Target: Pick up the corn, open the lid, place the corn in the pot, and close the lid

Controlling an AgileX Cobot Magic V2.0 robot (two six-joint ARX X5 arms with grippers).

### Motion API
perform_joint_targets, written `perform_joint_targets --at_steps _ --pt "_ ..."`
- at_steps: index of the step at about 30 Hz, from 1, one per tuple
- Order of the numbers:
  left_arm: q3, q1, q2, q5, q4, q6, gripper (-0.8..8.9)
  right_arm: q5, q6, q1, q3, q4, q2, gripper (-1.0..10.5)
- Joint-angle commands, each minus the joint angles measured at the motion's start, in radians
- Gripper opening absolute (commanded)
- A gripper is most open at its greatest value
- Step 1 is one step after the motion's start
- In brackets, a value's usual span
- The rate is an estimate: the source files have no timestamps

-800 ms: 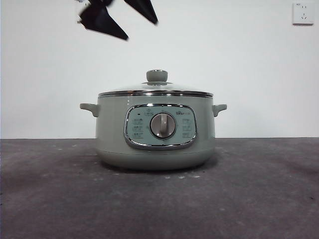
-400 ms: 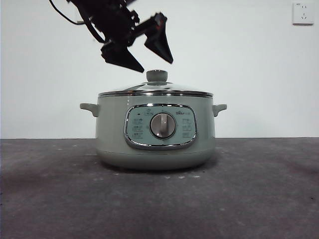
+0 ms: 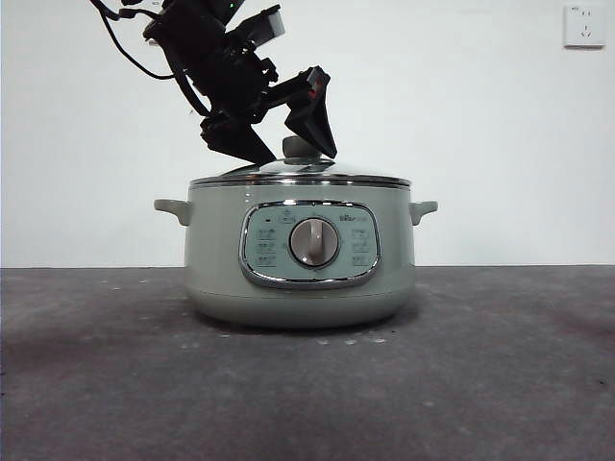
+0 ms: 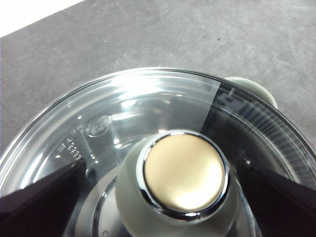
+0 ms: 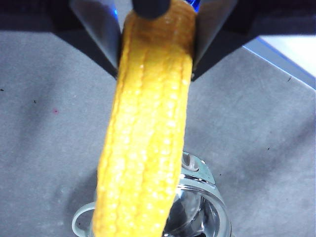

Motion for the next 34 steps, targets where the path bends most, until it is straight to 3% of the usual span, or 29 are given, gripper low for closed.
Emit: perform_joint_targets --at_steps 1,7,13,15,24,34 --pt "0.001 -0.009 0.020 0.000 0.005 -0.002 5.45 0.001 0.010 0.002 0.003 0.005 -0.002 -0.1" --pt "0.002 -0.011 0.019 0.002 -0.001 -0.011 2.00 0.002 0.006 0.002 0.003 0.003 -0.001 -0.1" --pt "0.002 -0.011 0.019 0.002 -0.023 -0.029 0.78 0.035 0.006 0.001 0.003 0.003 0.000 -0.1" --pt "0.002 -0.011 0.019 0.005 -0.023 -0.029 -0.10 0.035 0.006 0.001 0.003 0.003 0.000 -0.1" --pt "0.013 -0.011 -0.049 0.008 -0.016 -0.035 -0.08 0.035 0.007 0.001 0.003 0.004 0.001 -0.1" --pt "0.013 0.009 -0.335 -0.004 -0.074 -0.035 -0.08 0.025 0.002 0.002 0.003 0.035 0.048 -0.1"
